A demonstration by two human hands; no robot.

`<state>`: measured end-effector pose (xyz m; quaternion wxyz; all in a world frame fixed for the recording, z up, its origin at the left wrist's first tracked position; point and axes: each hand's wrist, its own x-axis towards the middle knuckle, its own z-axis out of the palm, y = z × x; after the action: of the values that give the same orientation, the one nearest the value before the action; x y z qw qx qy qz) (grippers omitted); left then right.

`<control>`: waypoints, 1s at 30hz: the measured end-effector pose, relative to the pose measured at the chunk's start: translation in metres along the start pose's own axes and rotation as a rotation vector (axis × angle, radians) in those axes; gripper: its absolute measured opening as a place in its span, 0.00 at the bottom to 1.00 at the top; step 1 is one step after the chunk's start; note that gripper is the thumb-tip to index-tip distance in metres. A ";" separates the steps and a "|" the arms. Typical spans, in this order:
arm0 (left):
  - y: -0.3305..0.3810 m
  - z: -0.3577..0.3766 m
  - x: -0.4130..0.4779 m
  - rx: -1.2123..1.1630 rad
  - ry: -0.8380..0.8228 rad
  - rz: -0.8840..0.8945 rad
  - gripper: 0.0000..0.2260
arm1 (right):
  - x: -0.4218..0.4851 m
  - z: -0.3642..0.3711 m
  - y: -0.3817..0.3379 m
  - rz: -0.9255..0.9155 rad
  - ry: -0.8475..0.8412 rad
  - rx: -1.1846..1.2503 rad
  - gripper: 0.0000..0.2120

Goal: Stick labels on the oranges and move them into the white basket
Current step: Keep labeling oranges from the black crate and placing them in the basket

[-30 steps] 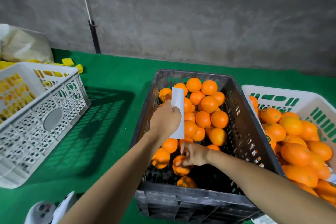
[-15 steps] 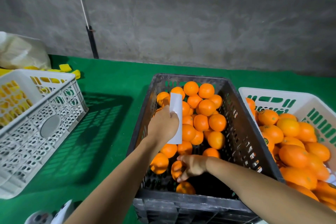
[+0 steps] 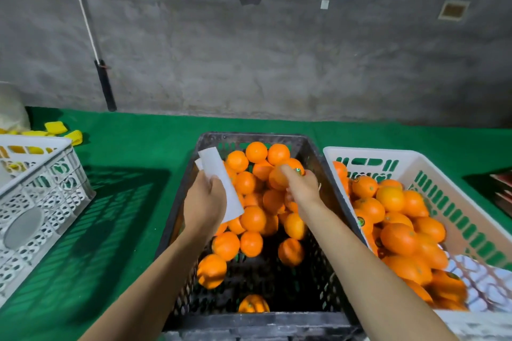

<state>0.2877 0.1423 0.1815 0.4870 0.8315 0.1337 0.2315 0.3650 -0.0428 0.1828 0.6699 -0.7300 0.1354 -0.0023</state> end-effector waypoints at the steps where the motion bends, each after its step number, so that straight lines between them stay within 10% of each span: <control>1: 0.000 0.000 -0.001 -0.013 -0.034 -0.004 0.09 | 0.002 -0.008 -0.006 0.014 0.079 0.093 0.36; 5: 0.000 0.003 -0.003 -0.045 -0.169 -0.001 0.10 | 0.004 -0.036 -0.022 -0.105 0.386 0.244 0.36; 10: 0.006 0.002 -0.005 -0.248 -0.251 -0.068 0.07 | 0.004 -0.067 -0.023 -0.319 0.711 -0.628 0.35; 22: 0.015 0.000 0.004 -0.530 -0.253 -0.302 0.12 | 0.006 -0.084 -0.013 0.035 0.494 -0.940 0.10; 26: 0.013 -0.003 0.005 -0.544 -0.321 -0.376 0.13 | -0.007 -0.061 -0.015 -0.634 0.505 -0.894 0.15; 30: 0.013 0.003 0.003 -0.365 -0.377 -0.424 0.10 | -0.028 -0.006 -0.008 -1.023 -0.061 -0.792 0.19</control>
<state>0.2914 0.1349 0.1922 0.6811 0.7127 0.1675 -0.0126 0.3385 -0.0424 0.1962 0.2675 -0.8939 -0.2581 -0.2505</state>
